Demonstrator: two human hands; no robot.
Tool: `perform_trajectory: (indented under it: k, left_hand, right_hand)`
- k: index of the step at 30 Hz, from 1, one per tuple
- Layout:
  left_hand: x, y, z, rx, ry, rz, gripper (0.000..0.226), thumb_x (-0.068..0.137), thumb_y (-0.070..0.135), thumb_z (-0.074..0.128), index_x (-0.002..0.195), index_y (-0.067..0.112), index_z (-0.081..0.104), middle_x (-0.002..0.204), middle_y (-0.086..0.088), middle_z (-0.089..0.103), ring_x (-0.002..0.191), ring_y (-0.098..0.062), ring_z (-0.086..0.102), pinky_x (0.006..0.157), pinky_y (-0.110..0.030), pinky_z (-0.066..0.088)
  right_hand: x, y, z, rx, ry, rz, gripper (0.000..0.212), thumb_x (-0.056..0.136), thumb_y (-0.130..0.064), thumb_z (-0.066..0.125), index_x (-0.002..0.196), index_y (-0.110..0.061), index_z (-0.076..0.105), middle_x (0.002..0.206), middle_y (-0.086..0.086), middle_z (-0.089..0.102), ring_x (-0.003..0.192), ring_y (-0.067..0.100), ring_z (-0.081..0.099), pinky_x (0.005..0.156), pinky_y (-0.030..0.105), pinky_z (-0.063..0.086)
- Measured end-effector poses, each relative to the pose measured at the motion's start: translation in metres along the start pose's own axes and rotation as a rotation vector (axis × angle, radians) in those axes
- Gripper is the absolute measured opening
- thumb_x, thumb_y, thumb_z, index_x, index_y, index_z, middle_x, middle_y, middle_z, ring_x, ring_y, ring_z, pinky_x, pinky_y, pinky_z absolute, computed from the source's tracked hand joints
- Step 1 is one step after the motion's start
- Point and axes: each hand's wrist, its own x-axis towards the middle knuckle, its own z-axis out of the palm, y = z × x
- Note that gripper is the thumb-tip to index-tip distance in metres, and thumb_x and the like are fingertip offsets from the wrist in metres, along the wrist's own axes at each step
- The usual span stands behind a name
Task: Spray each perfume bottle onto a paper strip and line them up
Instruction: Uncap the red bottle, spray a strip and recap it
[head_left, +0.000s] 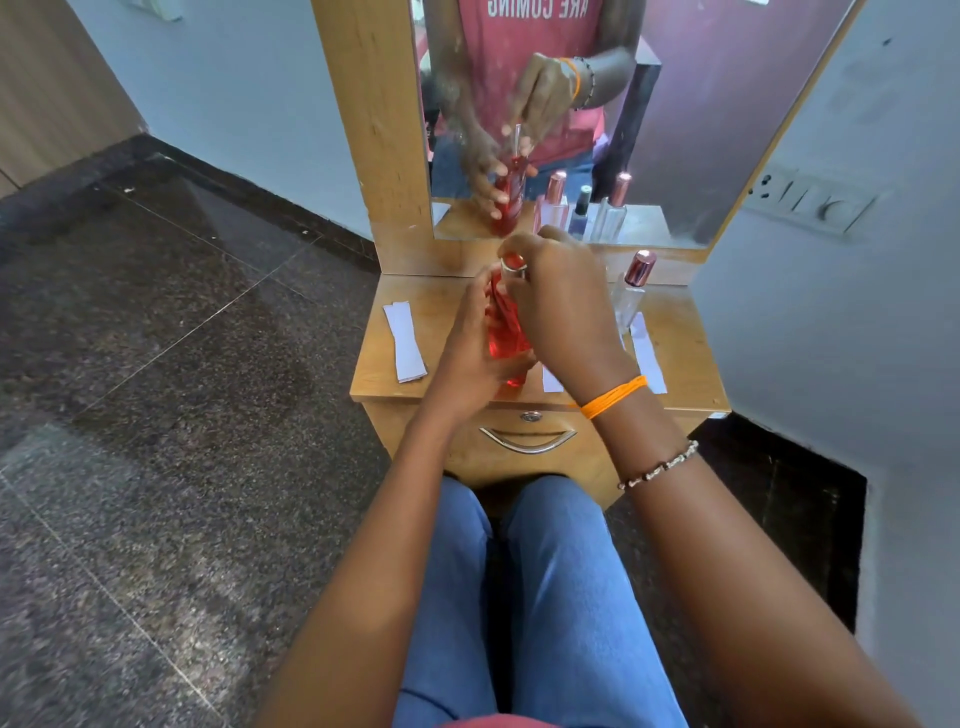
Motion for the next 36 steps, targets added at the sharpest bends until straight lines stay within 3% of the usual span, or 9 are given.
perform_trajectory:
  k: [8,13,16,19,21,24,27,31,36]
  left_hand:
    - [0.004,-0.004,-0.011,-0.041,-0.088,-0.049,0.098,0.074,0.006,0.076,0.144,0.028,0.011,0.131,0.012,0.037,0.107,0.025,0.038,0.084,0.003,0.034]
    - [0.002,-0.002,-0.008,0.029,-0.064,-0.069,0.090,0.070,0.019,0.077,0.140,0.029,0.022,0.132,0.005,0.048,0.119,0.000,0.049,0.100,-0.022,0.044]
    - [-0.001,0.007,0.000,0.047,0.062,0.034,0.036,0.093,0.028,0.050,0.126,0.013,0.048,0.098,0.008,0.068,0.094,-0.001,0.062,0.083,-0.018,0.049]
    - [-0.003,0.010,-0.001,-0.003,0.102,0.000,0.024,0.100,0.028,0.034,0.109,0.015,0.052,0.071,0.015,0.068,0.068,0.008,0.062,0.061,-0.007,0.048]
    - [-0.006,0.009,-0.003,0.211,0.090,0.048,0.053,0.087,0.019,0.061,0.131,0.025,0.032,0.103,0.013,0.062,0.093,0.007,0.059,0.078,-0.009,0.048]
    - [-0.003,-0.003,-0.005,0.096,-0.015,-0.041,0.097,0.068,0.020,0.081,0.143,0.027,0.020,0.133,0.008,0.044,0.123,-0.006,0.046,0.105,-0.031,0.042]
    - [0.002,-0.002,-0.003,0.060,0.012,0.009,0.096,0.064,0.028,0.080,0.140,0.031,0.023,0.135,0.004,0.046,0.124,-0.011,0.047,0.105,-0.039,0.043]
    - [-0.001,0.006,0.004,-0.065,0.035,-0.053,0.078,0.062,0.040,0.068,0.132,0.028,0.035,0.127,0.002,0.053,0.114,-0.013,0.055,0.090,-0.037,0.051]
    - [-0.003,0.006,0.002,-0.016,0.039,-0.032,0.082,0.072,0.016,0.074,0.137,0.031,0.026,0.134,-0.005,0.049,0.116,-0.013,0.052,0.094,-0.030,0.049]
  right_hand:
    - [0.043,0.024,-0.029,0.514,-0.784,-0.251,0.024,0.085,0.007,0.057,0.098,-0.010,0.068,0.093,0.002,0.067,0.089,0.007,0.063,0.084,0.017,0.050]
    - [0.010,0.027,0.010,0.664,-0.244,0.005,0.020,0.085,0.004,0.055,0.091,-0.011,0.066,0.084,-0.003,0.064,0.074,-0.001,0.057,0.072,0.016,0.045]
    - [-0.010,-0.003,0.032,0.327,0.152,0.118,0.021,0.082,-0.003,0.052,0.093,-0.013,0.066,0.096,0.005,0.064,0.083,0.015,0.058,0.068,0.021,0.036]
    - [-0.011,-0.020,0.028,0.221,0.097,0.134,0.026,0.085,-0.002,0.048,0.104,-0.009,0.065,0.109,0.011,0.061,0.094,0.028,0.060,0.071,0.031,0.038]
    - [-0.003,-0.007,0.013,0.215,-0.115,0.038,0.037,0.086,0.003,0.046,0.117,-0.011,0.061,0.117,0.011,0.060,0.102,0.026,0.058,0.077,0.029,0.041]
    - [0.014,0.021,-0.012,0.296,-0.356,-0.068,0.044,0.083,0.009,0.048,0.120,-0.010,0.062,0.114,0.009,0.066,0.102,0.019,0.061,0.087,0.023,0.046]
    - [0.007,0.023,-0.009,0.489,-0.213,0.047,0.035,0.077,0.007,0.062,0.107,-0.008,0.069,0.094,0.001,0.070,0.088,0.014,0.066,0.085,0.029,0.053]
    - [-0.012,0.003,0.015,0.304,0.179,0.211,0.018,0.077,-0.008,0.066,0.094,-0.010,0.069,0.079,0.005,0.070,0.073,0.020,0.061,0.067,0.028,0.042]
    - [-0.003,0.000,0.006,0.194,0.096,0.228,0.017,0.072,-0.015,0.073,0.088,-0.013,0.064,0.080,0.003,0.065,0.075,0.019,0.056,0.062,0.028,0.033]
